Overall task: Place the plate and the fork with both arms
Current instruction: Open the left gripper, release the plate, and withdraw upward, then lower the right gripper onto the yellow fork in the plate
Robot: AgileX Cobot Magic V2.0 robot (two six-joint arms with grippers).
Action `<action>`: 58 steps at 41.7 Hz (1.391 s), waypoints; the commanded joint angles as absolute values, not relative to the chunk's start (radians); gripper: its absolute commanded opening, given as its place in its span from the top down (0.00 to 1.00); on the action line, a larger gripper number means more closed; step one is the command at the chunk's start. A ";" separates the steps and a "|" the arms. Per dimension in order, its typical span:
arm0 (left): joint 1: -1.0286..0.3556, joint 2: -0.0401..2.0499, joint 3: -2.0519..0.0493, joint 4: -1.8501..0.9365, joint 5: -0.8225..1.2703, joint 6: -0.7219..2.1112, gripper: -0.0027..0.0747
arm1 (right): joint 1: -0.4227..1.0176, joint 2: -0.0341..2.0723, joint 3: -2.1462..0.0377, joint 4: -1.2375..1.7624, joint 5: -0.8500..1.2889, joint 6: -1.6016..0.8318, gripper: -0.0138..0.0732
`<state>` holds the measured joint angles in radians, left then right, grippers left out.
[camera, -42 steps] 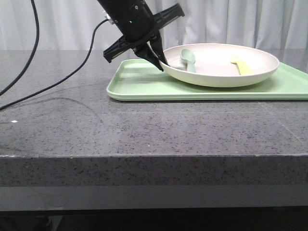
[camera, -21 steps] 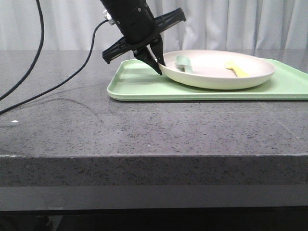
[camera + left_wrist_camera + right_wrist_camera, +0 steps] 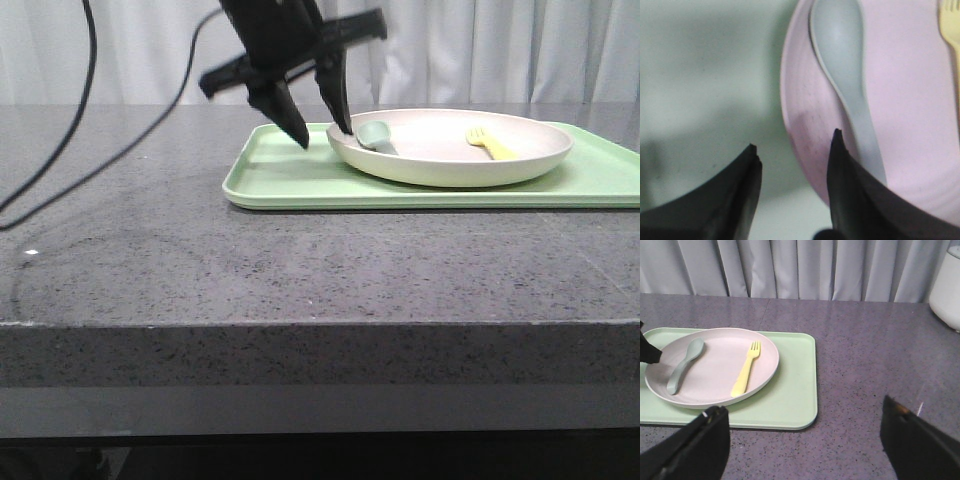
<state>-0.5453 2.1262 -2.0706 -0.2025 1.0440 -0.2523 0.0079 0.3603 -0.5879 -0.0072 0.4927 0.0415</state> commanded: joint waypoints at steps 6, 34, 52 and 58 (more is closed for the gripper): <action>-0.620 1.831 -1.958 -0.011 1.038 -0.155 0.56 | 0.005 0.375 -0.620 -0.017 0.416 0.037 0.11; -0.402 0.843 -0.956 0.065 0.761 -0.146 0.56 | 0.007 0.477 -0.700 0.092 0.545 0.028 0.11; -0.398 0.592 -0.790 0.055 0.741 -0.146 0.56 | 0.168 0.928 -1.015 0.266 0.872 -0.199 0.27; -0.398 0.596 -0.789 0.052 0.741 -0.146 0.56 | 0.216 1.086 -1.133 0.221 0.915 -0.199 0.40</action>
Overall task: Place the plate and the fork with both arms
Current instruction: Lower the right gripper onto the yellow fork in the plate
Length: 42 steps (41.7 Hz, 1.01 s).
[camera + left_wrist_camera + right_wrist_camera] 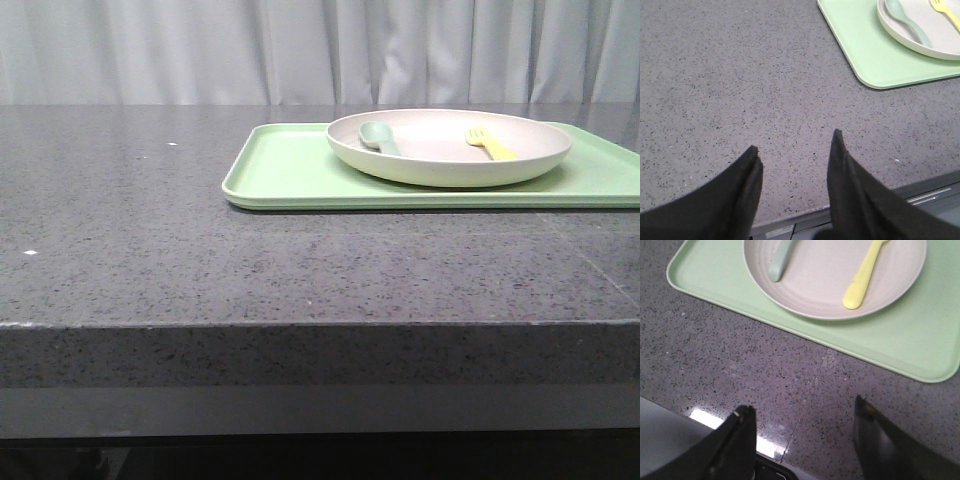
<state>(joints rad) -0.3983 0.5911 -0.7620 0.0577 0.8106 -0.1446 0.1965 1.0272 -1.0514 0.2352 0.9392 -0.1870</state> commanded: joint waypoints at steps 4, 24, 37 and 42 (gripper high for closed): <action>-0.398 0.596 -0.789 0.052 0.741 -0.146 0.56 | 0.225 1.193 -1.218 0.206 0.923 -0.197 0.44; -0.398 0.596 -0.789 0.052 0.741 -0.146 0.56 | 0.225 1.632 -1.643 0.026 1.041 0.047 0.45; -0.398 0.596 -0.789 0.052 0.735 -0.146 0.56 | 0.225 1.819 -1.806 0.010 1.108 0.093 0.45; -0.398 0.596 -0.789 0.052 0.735 -0.146 0.56 | 0.221 1.845 -1.827 0.009 1.111 0.107 0.45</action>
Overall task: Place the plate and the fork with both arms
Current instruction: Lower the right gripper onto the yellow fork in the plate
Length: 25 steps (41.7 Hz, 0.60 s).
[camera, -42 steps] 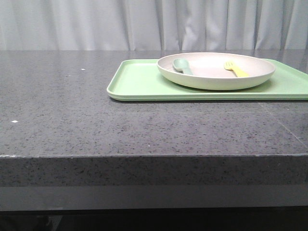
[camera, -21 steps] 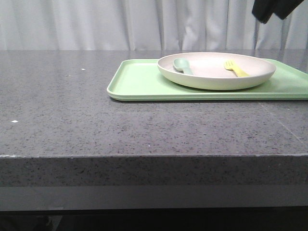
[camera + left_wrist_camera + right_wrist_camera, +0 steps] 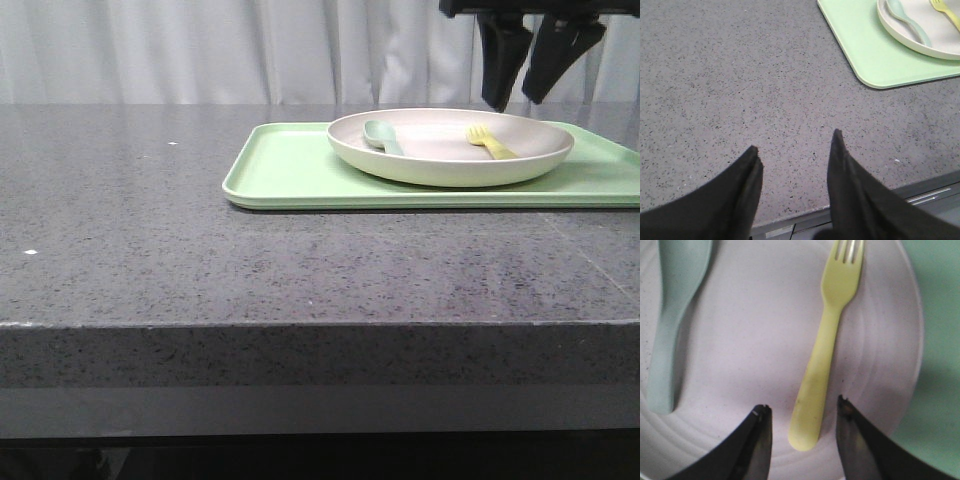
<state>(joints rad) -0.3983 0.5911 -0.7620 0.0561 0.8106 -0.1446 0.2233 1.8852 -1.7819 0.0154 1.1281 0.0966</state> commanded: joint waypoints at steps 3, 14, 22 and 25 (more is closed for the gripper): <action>-0.398 0.596 -0.789 0.052 0.735 -0.146 0.56 | 0.220 1.864 -1.844 0.008 1.110 0.154 0.49; -0.398 0.596 -0.789 0.052 0.735 -0.146 0.56 | 0.203 1.945 -1.927 0.000 1.119 0.173 0.61; -0.398 0.596 -0.789 0.052 0.737 -0.146 0.56 | 0.191 1.981 -1.959 0.000 1.135 0.177 0.58; -0.398 0.596 -0.789 0.052 0.737 -0.146 0.56 | 0.190 1.990 -1.959 0.000 1.133 0.177 0.54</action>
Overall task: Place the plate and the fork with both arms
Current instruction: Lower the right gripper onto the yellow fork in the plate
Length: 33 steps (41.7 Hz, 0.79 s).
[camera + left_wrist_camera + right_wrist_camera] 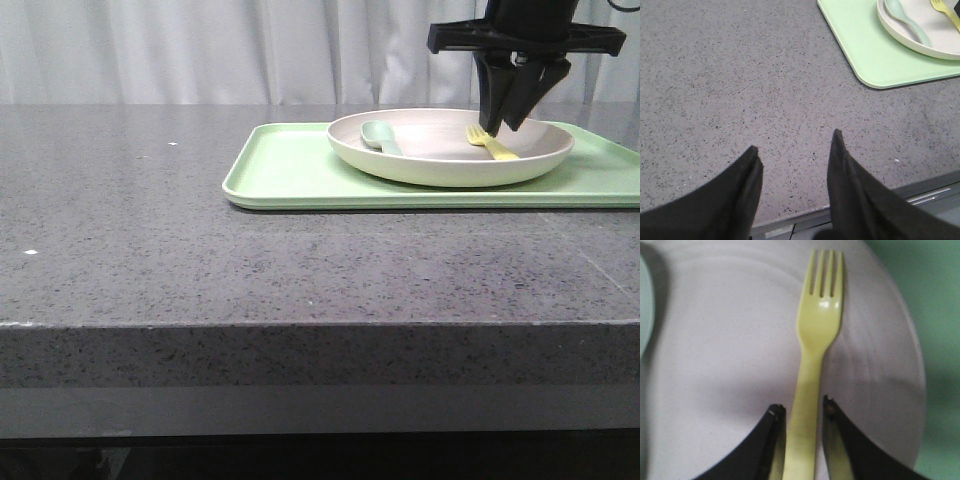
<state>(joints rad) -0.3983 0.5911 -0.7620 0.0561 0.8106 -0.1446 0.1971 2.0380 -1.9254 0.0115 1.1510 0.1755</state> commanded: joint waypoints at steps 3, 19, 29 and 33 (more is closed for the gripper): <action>-0.398 0.596 -0.789 0.052 0.737 -0.146 0.56 | 0.190 1.998 -1.959 0.000 1.126 0.178 0.52; -0.398 0.596 -0.789 0.052 0.737 -0.146 0.56 | 0.189 2.026 -1.959 0.000 1.074 0.179 0.52; -0.398 0.596 -0.789 0.052 0.739 -0.146 0.56 | 0.189 2.055 -1.959 0.000 1.085 0.179 0.53; -0.398 0.596 -0.789 0.052 0.741 -0.146 0.56 | 0.189 2.053 -1.959 0.000 1.090 0.179 0.58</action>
